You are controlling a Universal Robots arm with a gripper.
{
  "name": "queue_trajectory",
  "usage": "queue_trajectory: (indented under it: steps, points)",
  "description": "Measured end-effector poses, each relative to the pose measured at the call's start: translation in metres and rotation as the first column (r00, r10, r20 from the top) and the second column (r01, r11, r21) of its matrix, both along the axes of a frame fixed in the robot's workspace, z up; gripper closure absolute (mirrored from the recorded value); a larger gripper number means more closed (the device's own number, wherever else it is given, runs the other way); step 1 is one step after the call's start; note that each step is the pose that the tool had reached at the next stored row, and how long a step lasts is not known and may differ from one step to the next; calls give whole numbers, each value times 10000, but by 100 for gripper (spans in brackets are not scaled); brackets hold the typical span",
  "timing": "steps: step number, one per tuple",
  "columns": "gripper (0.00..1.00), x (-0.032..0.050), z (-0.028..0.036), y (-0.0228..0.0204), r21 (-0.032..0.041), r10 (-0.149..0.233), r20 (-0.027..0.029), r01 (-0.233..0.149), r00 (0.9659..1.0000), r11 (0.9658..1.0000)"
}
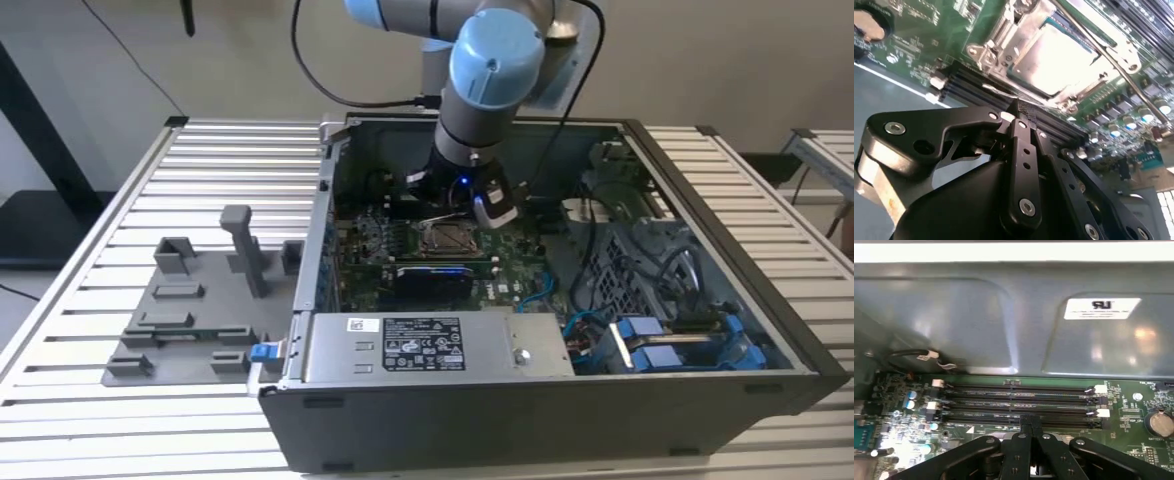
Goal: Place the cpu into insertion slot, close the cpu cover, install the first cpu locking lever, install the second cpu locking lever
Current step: 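Install the first cpu locking lever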
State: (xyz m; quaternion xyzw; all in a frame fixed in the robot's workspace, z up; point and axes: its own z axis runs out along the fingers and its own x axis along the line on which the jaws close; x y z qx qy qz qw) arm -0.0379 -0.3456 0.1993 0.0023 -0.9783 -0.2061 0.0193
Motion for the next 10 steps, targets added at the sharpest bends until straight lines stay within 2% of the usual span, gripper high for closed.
queue_trajectory:
  steps: [4, 10]
  points:
    - [89, -160, 4, -2, -7, -1, -4, 1, 10000, 10000]
    - [89, -184, 4, -23, -5, -2, -2, 2, 10000, 10000]
